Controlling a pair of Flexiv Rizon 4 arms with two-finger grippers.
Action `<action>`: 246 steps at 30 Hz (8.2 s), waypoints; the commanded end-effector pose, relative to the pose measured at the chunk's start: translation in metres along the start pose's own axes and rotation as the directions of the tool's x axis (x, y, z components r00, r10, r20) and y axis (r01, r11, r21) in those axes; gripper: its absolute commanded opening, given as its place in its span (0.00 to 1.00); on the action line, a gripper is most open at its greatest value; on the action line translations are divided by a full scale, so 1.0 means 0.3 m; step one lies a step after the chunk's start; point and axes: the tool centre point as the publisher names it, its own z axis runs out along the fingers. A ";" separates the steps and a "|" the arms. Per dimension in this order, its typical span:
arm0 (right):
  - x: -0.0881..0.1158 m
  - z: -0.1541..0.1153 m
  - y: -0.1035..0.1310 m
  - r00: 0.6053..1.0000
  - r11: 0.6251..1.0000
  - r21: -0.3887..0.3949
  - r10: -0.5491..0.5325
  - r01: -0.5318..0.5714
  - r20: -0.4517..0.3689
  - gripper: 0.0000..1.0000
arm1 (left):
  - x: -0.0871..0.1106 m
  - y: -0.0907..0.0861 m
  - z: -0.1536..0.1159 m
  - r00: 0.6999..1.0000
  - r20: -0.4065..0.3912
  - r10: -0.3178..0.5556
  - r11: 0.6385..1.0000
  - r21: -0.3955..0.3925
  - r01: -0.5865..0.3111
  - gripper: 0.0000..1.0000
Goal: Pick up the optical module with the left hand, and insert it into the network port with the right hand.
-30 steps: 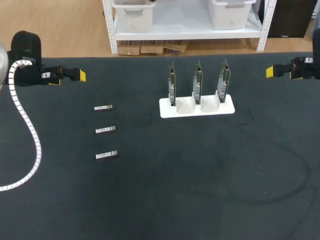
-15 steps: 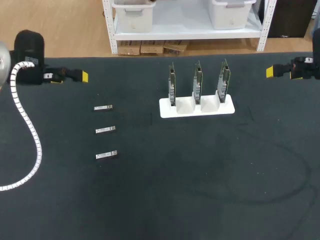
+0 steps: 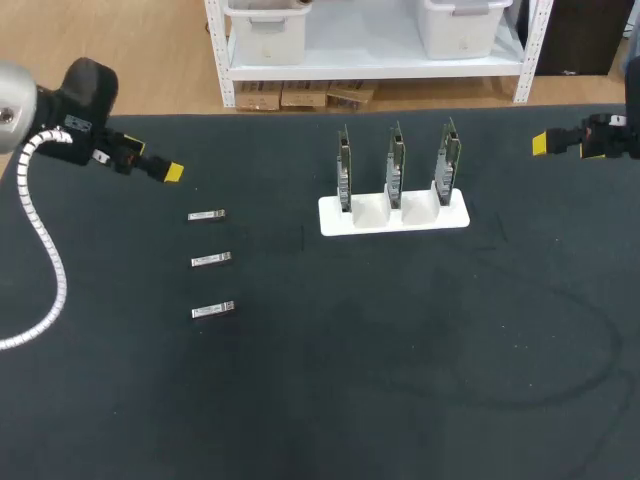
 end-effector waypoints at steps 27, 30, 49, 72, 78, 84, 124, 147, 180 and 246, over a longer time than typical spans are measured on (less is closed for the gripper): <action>0.000 -0.002 0.001 1.000 1.000 0.001 0.001 -0.001 0.000 1.00 | -0.011 0.119 0.123 0.977 -0.160 0.141 0.980 0.166 -0.114 1.00; 0.000 -0.002 0.001 1.000 1.000 0.001 0.001 -0.001 0.000 1.00 | -0.011 0.119 0.123 0.977 -0.160 0.141 0.980 0.166 -0.114 1.00; 0.000 -0.002 0.001 1.000 1.000 0.001 0.001 -0.001 0.000 1.00 | -0.011 0.119 0.123 0.977 -0.160 0.141 0.980 0.166 -0.114 1.00; 0.000 -0.002 0.001 1.000 1.000 0.001 0.001 -0.001 0.000 1.00 | 0.003 0.167 0.125 0.916 -0.232 0.328 0.942 0.156 -0.298 1.00; 0.000 -0.002 0.001 1.000 1.000 0.001 0.001 -0.001 0.000 1.00 | 0.077 0.141 0.150 0.888 -0.299 0.349 0.933 0.198 -0.300 1.00; 0.000 -0.002 0.001 1.000 1.000 0.001 0.001 -0.001 0.000 1.00 | 0.127 0.113 0.183 0.871 -0.323 0.370 0.923 0.234 -0.305 1.00; 0.000 -0.002 0.001 1.000 1.000 0.001 0.001 -0.001 0.000 1.00 | 0.210 0.061 0.339 0.670 -0.457 0.585 0.811 0.314 -0.494 1.00; 0.000 -0.002 0.001 1.000 1.000 0.001 0.001 -0.001 0.000 1.00 | 0.215 0.076 0.379 0.641 -0.522 0.563 0.822 0.273 -0.499 1.00; 0.000 -0.002 0.001 1.000 1.000 0.001 0.001 -0.001 0.000 1.00 | 0.224 0.125 0.383 0.626 -0.567 0.535 0.837 0.256 -0.483 1.00; 0.000 -0.002 0.001 1.000 1.000 0.001 0.001 -0.001 0.000 1.00 | 0.079 0.124 0.246 0.816 -0.398 0.420 0.906 0.130 -0.403 0.00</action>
